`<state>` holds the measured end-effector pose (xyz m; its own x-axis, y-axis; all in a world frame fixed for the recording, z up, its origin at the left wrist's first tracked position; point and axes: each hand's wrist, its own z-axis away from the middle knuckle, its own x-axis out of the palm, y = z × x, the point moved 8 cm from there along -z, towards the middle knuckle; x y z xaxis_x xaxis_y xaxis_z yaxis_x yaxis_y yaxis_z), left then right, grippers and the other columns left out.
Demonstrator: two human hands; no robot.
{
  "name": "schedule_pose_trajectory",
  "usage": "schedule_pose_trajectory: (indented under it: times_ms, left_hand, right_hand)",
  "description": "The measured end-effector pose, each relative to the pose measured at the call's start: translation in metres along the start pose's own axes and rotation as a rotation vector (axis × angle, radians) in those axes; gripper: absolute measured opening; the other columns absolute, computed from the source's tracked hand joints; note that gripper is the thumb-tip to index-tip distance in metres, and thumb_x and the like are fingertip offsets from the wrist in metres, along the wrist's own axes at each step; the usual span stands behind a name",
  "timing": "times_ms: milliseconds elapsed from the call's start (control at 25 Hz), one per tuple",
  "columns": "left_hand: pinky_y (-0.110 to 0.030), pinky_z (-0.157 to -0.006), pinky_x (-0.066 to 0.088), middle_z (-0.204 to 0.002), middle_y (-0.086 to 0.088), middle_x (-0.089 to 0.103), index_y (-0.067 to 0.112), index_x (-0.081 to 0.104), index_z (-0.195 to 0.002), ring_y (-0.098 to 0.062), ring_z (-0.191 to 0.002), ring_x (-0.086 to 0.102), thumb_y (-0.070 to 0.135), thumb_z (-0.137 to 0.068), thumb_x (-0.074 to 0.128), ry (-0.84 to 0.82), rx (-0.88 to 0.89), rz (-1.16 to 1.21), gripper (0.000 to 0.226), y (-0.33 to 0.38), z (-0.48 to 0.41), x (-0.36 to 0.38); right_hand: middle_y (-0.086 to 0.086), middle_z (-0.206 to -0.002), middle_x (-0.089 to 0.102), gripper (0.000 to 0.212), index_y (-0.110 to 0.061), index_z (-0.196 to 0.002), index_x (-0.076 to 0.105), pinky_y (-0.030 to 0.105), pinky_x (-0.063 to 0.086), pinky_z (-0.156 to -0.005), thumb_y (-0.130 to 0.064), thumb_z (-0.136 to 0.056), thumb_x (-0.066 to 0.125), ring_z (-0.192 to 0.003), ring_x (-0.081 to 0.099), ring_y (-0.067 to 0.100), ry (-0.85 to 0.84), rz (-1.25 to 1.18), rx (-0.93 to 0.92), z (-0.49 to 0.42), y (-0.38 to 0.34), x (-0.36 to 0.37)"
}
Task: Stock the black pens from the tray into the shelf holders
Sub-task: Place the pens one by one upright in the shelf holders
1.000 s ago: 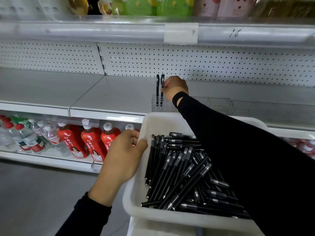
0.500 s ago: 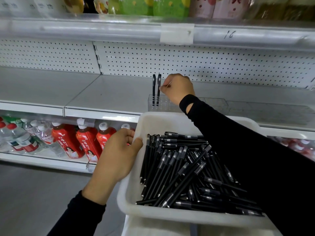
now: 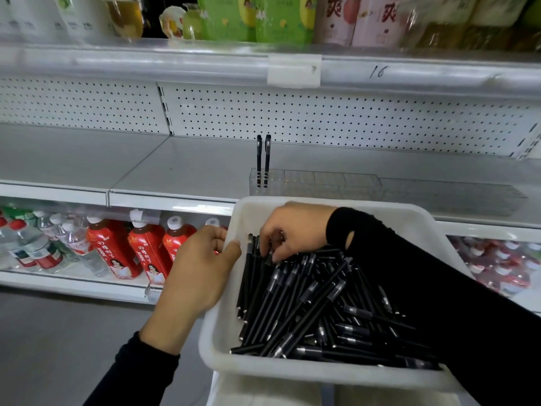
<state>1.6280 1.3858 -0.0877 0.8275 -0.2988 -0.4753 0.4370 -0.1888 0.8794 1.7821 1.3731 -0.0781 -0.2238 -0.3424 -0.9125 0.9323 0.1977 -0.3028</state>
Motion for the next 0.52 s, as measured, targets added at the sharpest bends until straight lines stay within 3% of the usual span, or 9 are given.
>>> schedule_pose_trajectory:
  times_ms: [120,200,320,440,520]
  left_hand:
    - [-0.029,-0.061,0.047,-0.072,0.002,0.071,0.02,0.064,-0.089,-0.011,-0.067,0.066,0.023,-0.093,0.062,0.005,0.009,-0.001,0.006,0.0,-0.001,0.0]
    - [-0.031,-0.062,0.048,-0.073,0.002,0.071,0.02,0.064,-0.089,-0.011,-0.067,0.066,0.023,-0.093,0.062,0.009,0.015,-0.001,0.005,-0.001,-0.001,-0.001]
    - [-0.038,-0.067,0.055,-0.076,-0.001,0.072,0.02,0.065,-0.091,-0.015,-0.07,0.069,0.023,-0.093,0.063,0.006,0.018,0.009,0.004,-0.002,-0.002,-0.001]
    - [-0.037,-0.066,0.055,-0.075,0.0,0.073,0.021,0.064,-0.09,-0.013,-0.068,0.068,0.024,-0.093,0.062,0.007,0.018,0.002,0.005,-0.001,-0.001,0.0]
    - [-0.035,-0.065,0.053,-0.074,0.0,0.072,0.021,0.064,-0.09,-0.01,-0.066,0.067,0.024,-0.093,0.062,0.008,0.017,0.003,0.005,-0.001,-0.001,0.0]
  right_hand:
    - [-0.014,-0.07,0.068,0.016,-0.033,-0.098,0.075,0.027,0.056,-0.072,-0.033,-0.082,0.075,-0.072,0.069,0.014,-0.117,0.008,-0.011,-0.007,-0.009,0.024]
    - [-0.011,-0.072,0.071,0.009,-0.033,-0.087,0.074,0.034,0.059,-0.074,-0.041,-0.084,0.07,-0.071,0.071,0.015,-0.115,0.01,0.01,-0.01,-0.01,0.03]
    - [-0.004,-0.068,0.071,0.026,-0.027,-0.072,0.067,0.035,0.059,-0.07,-0.05,-0.083,0.07,-0.065,0.069,0.015,-0.078,0.05,0.096,-0.012,-0.005,0.028]
    - [-0.004,-0.063,0.068,0.023,-0.023,-0.068,0.064,0.027,0.053,-0.062,-0.037,-0.082,0.075,-0.062,0.065,0.013,-0.064,0.093,0.16,-0.01,-0.004,0.024]
    - [-0.002,-0.061,0.067,0.013,-0.019,-0.074,0.066,0.024,0.052,-0.057,-0.022,-0.084,0.074,-0.055,0.064,0.013,-0.075,-0.018,0.223,-0.005,0.001,0.021]
